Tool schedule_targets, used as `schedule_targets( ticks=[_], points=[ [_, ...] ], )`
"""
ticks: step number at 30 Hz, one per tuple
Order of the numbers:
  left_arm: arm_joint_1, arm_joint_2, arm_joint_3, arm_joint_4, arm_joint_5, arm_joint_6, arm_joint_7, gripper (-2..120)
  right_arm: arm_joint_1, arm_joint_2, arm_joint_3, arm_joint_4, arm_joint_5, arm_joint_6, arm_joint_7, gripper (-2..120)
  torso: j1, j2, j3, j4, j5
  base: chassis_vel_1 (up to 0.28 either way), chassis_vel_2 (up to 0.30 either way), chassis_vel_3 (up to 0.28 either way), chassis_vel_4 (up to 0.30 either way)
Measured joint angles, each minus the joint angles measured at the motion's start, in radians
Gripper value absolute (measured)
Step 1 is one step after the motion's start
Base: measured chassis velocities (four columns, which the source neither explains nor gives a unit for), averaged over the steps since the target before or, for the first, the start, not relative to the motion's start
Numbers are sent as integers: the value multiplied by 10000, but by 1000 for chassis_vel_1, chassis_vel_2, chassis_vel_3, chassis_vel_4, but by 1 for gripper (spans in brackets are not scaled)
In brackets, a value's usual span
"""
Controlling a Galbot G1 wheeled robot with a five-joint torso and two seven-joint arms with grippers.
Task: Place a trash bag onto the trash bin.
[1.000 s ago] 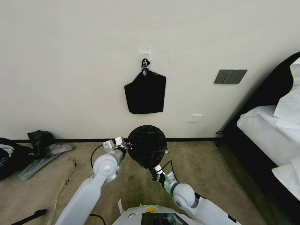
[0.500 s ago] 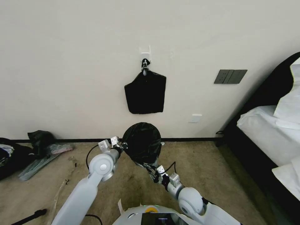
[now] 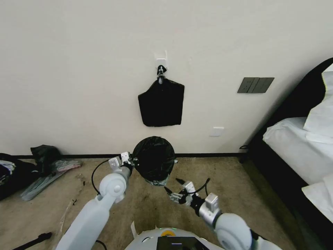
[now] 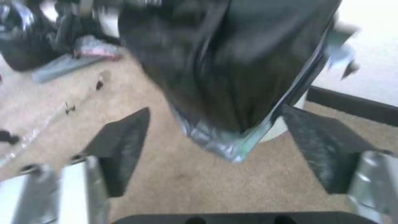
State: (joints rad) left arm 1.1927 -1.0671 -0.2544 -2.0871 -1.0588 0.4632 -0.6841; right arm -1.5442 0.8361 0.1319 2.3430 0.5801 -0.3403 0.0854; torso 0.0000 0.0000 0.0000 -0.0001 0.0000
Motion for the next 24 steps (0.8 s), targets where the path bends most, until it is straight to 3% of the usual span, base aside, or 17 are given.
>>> schedule_targets(
  ticks=[2, 4, 10, 16, 21, 24],
  points=[
    [130, -87, 178, -31, 476, -142, 17, 3, 111, -62, 274, 470, 906, -528, 402, 93, 0, 0, 0, 1, 0, 0, 0, 0, 0],
    [200, -143, 321, -99, 702, -198, 19, 3, 263, -85, 338, 678, 1403, -799, 647, 93, 0, 0, 0, 1, 1, 0, 0, 0, 0],
    [435, -382, 1129, -312, 1345, -434, -247, 3, 1526, -104, 338, 1049, 3478, -1782, 2050, 70, -1, 0, 0, 2, 1, 0, 0, 0, 0],
    [453, -481, 1680, -297, 2280, -572, -306, 3, 2603, -220, -142, 703, 4179, -2641, 2742, 51, 0, 0, 0, 0, 3, 0, 0, 0, 0],
    [437, -560, 2089, -267, 2949, -628, -334, 3, 4071, -19, -1269, 39, 4590, -3449, 3504, 32, 0, 0, 0, -1, 1, 0, 0, 0, 0],
    [403, -619, 2236, -162, 3345, -633, -365, 3, 5332, 195, -2475, -554, 4829, -3716, 4041, 19, 0, -1, 1, 3, 0, 0, 0, 0, 0]
  ],
)
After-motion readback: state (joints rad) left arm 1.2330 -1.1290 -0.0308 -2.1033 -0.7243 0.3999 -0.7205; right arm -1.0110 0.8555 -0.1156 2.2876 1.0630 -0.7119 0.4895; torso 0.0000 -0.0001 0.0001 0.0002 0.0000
